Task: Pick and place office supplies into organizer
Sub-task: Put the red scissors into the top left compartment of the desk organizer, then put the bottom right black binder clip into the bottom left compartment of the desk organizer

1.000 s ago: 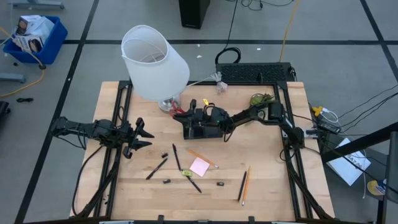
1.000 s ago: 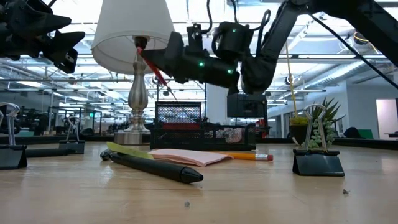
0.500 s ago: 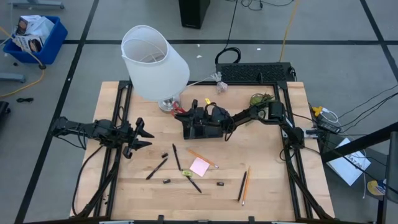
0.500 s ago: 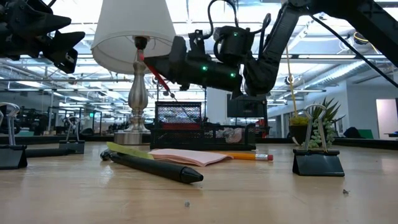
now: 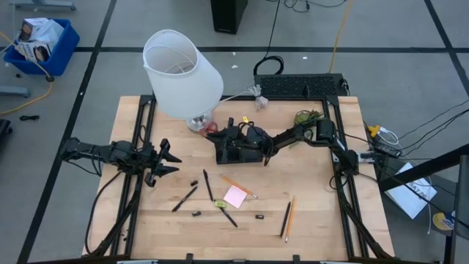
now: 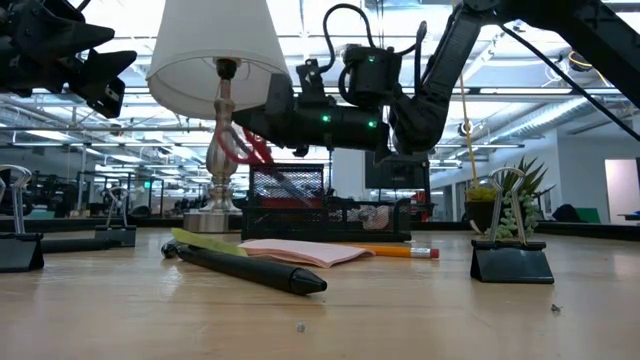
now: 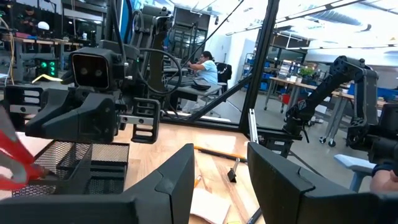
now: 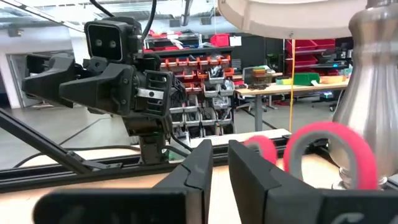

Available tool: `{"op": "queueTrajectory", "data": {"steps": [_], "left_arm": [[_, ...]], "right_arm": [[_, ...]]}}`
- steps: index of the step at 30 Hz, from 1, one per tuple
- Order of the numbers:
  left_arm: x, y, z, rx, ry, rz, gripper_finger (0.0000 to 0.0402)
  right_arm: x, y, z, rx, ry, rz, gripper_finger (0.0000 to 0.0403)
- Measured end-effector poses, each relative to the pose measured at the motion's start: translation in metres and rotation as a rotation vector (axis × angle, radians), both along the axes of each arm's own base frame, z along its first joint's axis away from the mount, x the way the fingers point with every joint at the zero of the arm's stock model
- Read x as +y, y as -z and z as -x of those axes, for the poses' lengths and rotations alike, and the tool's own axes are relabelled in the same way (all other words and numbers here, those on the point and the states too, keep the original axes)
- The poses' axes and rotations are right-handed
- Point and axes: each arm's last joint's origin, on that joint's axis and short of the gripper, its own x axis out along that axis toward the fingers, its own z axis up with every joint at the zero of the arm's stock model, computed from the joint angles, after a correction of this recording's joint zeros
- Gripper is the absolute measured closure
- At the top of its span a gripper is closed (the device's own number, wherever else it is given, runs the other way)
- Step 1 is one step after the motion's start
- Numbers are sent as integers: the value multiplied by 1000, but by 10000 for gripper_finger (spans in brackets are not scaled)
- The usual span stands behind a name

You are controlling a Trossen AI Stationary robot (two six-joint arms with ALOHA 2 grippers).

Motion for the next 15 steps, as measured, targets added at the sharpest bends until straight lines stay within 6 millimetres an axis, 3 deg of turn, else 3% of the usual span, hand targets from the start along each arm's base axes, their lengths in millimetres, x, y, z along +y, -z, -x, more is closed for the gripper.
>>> {"op": "queueTrajectory", "data": {"steps": [15], "left_arm": [[0,0,0,0,0,0,250]], "right_arm": [[27,-1,-3,-2,-60,26,351]]}}
